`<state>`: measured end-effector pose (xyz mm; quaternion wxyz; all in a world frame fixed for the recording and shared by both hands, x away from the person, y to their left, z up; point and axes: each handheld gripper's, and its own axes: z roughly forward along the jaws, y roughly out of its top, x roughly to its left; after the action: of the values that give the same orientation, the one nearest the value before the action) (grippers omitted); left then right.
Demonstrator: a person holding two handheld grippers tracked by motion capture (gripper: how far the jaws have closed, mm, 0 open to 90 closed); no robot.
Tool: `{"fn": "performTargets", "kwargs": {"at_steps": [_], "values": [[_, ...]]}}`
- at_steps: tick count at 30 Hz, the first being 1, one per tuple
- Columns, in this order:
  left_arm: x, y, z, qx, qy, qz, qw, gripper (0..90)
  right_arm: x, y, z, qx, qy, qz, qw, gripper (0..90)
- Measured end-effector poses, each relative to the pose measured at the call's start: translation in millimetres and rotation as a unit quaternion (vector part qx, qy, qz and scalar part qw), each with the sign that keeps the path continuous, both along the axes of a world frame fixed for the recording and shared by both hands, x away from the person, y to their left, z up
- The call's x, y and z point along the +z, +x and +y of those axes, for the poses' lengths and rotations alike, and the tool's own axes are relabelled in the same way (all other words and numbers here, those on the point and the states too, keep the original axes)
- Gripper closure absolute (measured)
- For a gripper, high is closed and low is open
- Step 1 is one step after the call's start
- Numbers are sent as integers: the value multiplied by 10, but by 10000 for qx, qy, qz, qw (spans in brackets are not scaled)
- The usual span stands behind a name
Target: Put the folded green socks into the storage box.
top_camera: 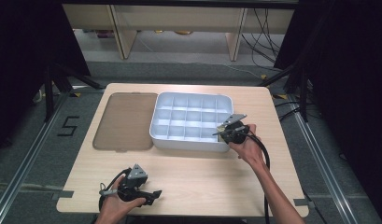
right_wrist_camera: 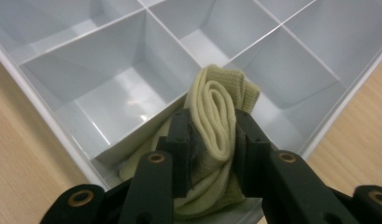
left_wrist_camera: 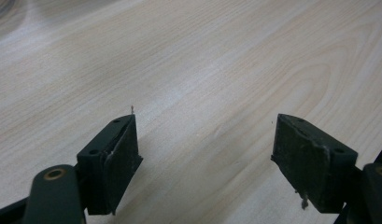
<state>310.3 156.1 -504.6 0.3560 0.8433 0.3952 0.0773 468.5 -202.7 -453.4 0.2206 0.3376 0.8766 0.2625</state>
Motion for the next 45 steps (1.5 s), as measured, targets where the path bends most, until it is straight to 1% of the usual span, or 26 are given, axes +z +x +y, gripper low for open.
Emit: {"fn": "performTargets", "kwargs": {"at_steps": [3, 5, 6, 7, 8, 10, 11, 12, 13, 15, 17, 19, 20, 22, 23, 24, 26, 27, 34, 35, 36, 38, 39, 42, 44, 45], "values": [[0, -2, 0, 15, -4, -2, 10000, 220, 6, 2, 5, -35, 19, 89, 10000, 691], [2, -3, 3, 4, 0, -8, 10000, 220, 24, 10, -8, -13, 58, 69, 10000, 633], [3, -3, 5, 3, 2, -10, 10000, 220, 75, -7, -30, -56, 232, 57, 9997, 625], [2, -2, 5, 8, 1, -9, 10000, 220, 75, -7, -30, -56, 232, 57, 9997, 625], [1, -2, 5, 8, 2, -7, 10000, 220, 148, -21, -58, -51, 348, -24, 9994, 599], [1, -2, 2, 6, 9, -4, 10000, 220, 189, -24, -74, -62, 404, -69, 9991, 599], [1, -2, -1, 8, 3, -4, 10000, 220, 245, -24, -99, -40, 470, -132, 9988, 624], [2, -3, -2, 5, 2, -2, 10000, 219, 286, -30, -113, -45, 558, -183, 9983, 687], [2, -2, -2, 3, 4, -2, 10000, 220, 323, -30, -129, -14, 596, -213, 9980, 744], [3, 1, -2, -1, 10, 13, 10000, 220, 357, -22, -140, 3, 621, -232, 9978, 808], [2, 0, -1, 0, 9, 9, 10000, 220, 352, 11, -130, 12, 585, -187, 9981, 882], [4, -3, 2, 0, 10, -5, 10000, 220, 314, 35, -113, 39, 626, -111, 9980, 900], [6, -3, 4, 18, -4, -12, 10000, 220, 298, 41, -103, 28, 580, -46, 9983, 900], [6, -1, 6, 14, -10, -4, 10000, 220, 258, 49, -82, 6, 603, -109, 9981, 900], [1, -4, 2, 70, -58, 46, 9999, 220, 261, 46, -78, -6, 505, 73, 9987, 900], [6, -2, 8, 36, -14, 6, 10000, 220, 218, 63, -66, 17, 452, 106, 9989, 900], [4, 4, 11, 73, 50, -11, 10000, 220, 200, 65, -54, -13, 466, 102, 9989, 900], [4, 0, 9, 51, 1, -10, 10000, 220, 170, 53, -28, -57, 497, 237, 9985, 900], [6, -1, 12, 70, 27, -34, 10000, 220, 89, 46, -3, -72, 483, 380, 9981, 900], [5, 0, 12, 71, 27, -28, 10000, 220, 73, 51, -5, -43, 424, 369, 9984, 900], [6, 1, 12, 74, 55, -12, 10000, 220, 64, 46, 7, -95, 462, 459, 9978, 900], [2, -6, 2, 84, -46, 45, 9999, 220, 44, 62, 14, -13, 329, 439, 9985, 900], [3, -7, 4, 70, -44, 24, 10000, 220, 30, 74, 25, 1, 309, 403, 9987, 900], [8, -2, 15, 70, 21, -33, 10000, 220, 32, 97, 53, -25, 173, 606, 9980, 900], [14, -5, 19, 29, 4, -10, 10000, 220, 28, 104, 54, 12, 140, 615, 9980, 900], [13, -6, 19, 42, -5, -13, 10000, 220, 24, 103, 72, -2, 112, 740, 9972, 900]]}}
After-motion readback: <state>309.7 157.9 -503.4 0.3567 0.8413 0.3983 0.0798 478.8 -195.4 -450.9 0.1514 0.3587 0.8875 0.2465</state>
